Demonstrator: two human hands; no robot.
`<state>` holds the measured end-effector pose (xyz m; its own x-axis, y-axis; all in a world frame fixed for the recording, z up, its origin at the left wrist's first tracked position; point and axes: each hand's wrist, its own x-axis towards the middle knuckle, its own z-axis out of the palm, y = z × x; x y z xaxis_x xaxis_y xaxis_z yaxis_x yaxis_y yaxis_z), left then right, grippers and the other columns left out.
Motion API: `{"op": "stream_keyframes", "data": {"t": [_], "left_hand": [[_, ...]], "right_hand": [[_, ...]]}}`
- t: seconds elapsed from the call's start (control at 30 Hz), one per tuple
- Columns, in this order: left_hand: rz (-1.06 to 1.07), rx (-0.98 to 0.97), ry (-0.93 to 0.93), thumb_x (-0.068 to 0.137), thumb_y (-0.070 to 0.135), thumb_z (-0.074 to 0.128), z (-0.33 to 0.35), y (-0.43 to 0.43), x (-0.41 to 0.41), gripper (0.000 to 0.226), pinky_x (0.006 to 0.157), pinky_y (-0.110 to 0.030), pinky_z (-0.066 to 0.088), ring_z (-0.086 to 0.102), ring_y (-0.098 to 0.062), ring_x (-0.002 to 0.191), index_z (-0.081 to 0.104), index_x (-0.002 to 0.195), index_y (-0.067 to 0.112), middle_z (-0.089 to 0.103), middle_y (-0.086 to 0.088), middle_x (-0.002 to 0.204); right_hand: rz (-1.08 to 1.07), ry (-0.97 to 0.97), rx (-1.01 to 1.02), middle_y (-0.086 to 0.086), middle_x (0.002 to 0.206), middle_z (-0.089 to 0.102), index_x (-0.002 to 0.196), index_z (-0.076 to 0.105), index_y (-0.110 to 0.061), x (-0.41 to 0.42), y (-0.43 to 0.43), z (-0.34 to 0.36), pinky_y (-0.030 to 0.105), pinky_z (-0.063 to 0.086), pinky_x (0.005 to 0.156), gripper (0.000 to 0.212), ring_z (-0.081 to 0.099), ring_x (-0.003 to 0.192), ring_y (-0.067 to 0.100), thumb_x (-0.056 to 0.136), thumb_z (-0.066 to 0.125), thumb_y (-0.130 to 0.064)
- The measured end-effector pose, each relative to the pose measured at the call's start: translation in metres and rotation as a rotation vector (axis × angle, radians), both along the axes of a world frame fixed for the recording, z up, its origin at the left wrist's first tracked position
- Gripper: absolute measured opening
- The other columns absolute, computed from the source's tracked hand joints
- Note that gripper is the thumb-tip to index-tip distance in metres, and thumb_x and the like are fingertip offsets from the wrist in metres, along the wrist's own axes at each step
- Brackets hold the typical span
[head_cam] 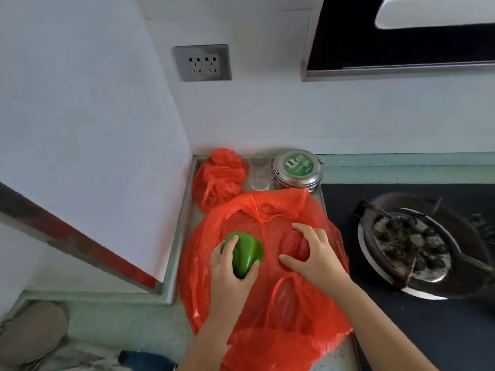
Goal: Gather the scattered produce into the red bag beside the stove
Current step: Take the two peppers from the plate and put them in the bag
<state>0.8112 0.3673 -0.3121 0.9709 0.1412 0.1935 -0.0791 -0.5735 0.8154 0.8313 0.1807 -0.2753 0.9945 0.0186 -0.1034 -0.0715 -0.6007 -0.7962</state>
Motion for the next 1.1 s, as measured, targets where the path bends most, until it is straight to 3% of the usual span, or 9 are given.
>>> {"op": "stream_keyframes", "data": {"t": [0.13,0.27,0.4,0.53,0.67,0.87,1.1], "left_hand": [[-0.05,-0.008,0.038,0.072,0.021,0.077,-0.014,0.002,0.032,0.065,0.088,0.006,0.017,0.033,0.004,0.107,0.048,0.129,0.018,0.044,-0.009,0.128],[-0.04,-0.007,0.063,0.072,0.026,0.075,-0.028,-0.002,0.059,0.064,0.093,0.003,0.017,0.039,-0.008,0.111,0.048,0.129,0.016,0.043,-0.011,0.127],[-0.035,0.001,0.065,0.071,0.025,0.076,-0.044,-0.008,0.072,0.063,0.1,-0.015,0.027,0.045,-0.024,0.117,0.05,0.128,0.015,0.043,-0.015,0.128],[-0.007,0.017,0.048,0.071,0.023,0.078,-0.053,-0.011,0.082,0.065,0.099,-0.034,0.036,0.042,-0.026,0.121,0.049,0.129,0.015,0.041,-0.016,0.131],[0.006,0.005,0.055,0.07,0.02,0.079,-0.058,-0.011,0.091,0.066,0.101,-0.037,0.037,0.04,-0.026,0.123,0.049,0.129,0.015,0.04,-0.017,0.133],[-0.01,0.026,0.063,0.072,0.047,0.061,-0.06,-0.013,0.092,0.067,0.103,-0.04,0.034,0.037,-0.031,0.127,0.039,0.133,0.027,0.036,-0.021,0.137],[-0.027,0.065,0.067,0.071,0.035,0.071,-0.061,-0.012,0.089,0.074,0.105,-0.043,0.03,0.031,-0.033,0.131,0.037,0.136,0.028,0.032,-0.023,0.14]], "right_hand": [[-0.056,0.08,-0.023,-0.001,0.121,0.036,0.131,0.037,-0.03,0.025,0.009,-0.014,0.021,0.034,0.09,0.073,0.043,0.108,0.012,0.07,0.076,-0.035],[-0.086,0.126,-0.068,0.001,0.119,0.036,0.13,0.038,-0.029,0.046,0.01,-0.027,0.024,0.038,0.091,0.071,0.047,0.109,0.018,0.07,0.075,-0.036],[-0.083,0.203,-0.105,0.001,0.12,0.034,0.13,0.036,-0.031,0.061,0.01,-0.039,0.023,0.038,0.086,0.071,0.047,0.105,0.017,0.07,0.074,-0.04],[-0.088,0.238,-0.113,0.002,0.123,0.035,0.132,0.032,-0.034,0.071,0.01,-0.045,0.026,0.04,0.087,0.074,0.048,0.108,0.019,0.071,0.072,-0.044],[-0.105,0.217,-0.087,0.002,0.124,0.036,0.134,0.029,-0.035,0.08,0.013,-0.047,0.027,0.038,0.088,0.078,0.047,0.112,0.021,0.071,0.072,-0.044],[-0.115,0.191,-0.124,0.003,0.131,0.035,0.138,0.021,-0.036,0.085,0.02,-0.049,0.035,0.044,0.088,0.085,0.045,0.117,0.022,0.071,0.071,-0.049],[-0.123,0.171,-0.135,0.003,0.135,0.032,0.14,0.017,-0.036,0.081,0.02,-0.051,0.036,0.046,0.088,0.088,0.043,0.12,0.022,0.071,0.069,-0.052]]}}
